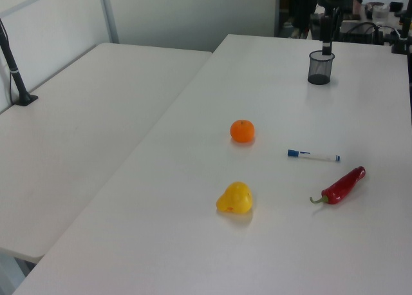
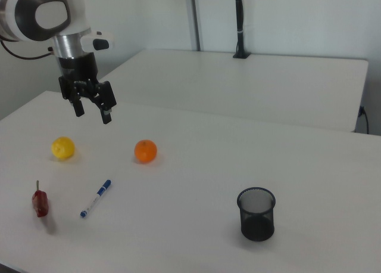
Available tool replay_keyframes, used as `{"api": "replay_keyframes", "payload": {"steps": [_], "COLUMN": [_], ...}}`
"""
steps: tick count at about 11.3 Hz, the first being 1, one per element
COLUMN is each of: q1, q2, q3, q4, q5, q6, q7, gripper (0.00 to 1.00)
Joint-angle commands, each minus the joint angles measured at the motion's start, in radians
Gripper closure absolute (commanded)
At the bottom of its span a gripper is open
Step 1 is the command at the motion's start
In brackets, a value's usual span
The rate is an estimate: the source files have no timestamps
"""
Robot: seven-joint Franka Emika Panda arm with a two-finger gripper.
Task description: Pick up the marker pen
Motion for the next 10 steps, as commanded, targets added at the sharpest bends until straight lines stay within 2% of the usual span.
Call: {"api": "replay_keyframes", "payload": {"steps": [1,4,7,10], "q1": [0.082,0.096,0.098,0.107], "q2": [0.004,0.024,0.027,0.043], "q3": [-0.089,-0.114,-0.120,-0.121], "q4": [0.012,0.015,0.098,0.095], "q5": [0.014,0.015,0.076,0.067], "q6": [0.078,0.221,0.114,0.124], "q7": [-0.050,-0.136,-0.116,-0.129], "gripper": [0.00,0.00,0.00,0.00]}}
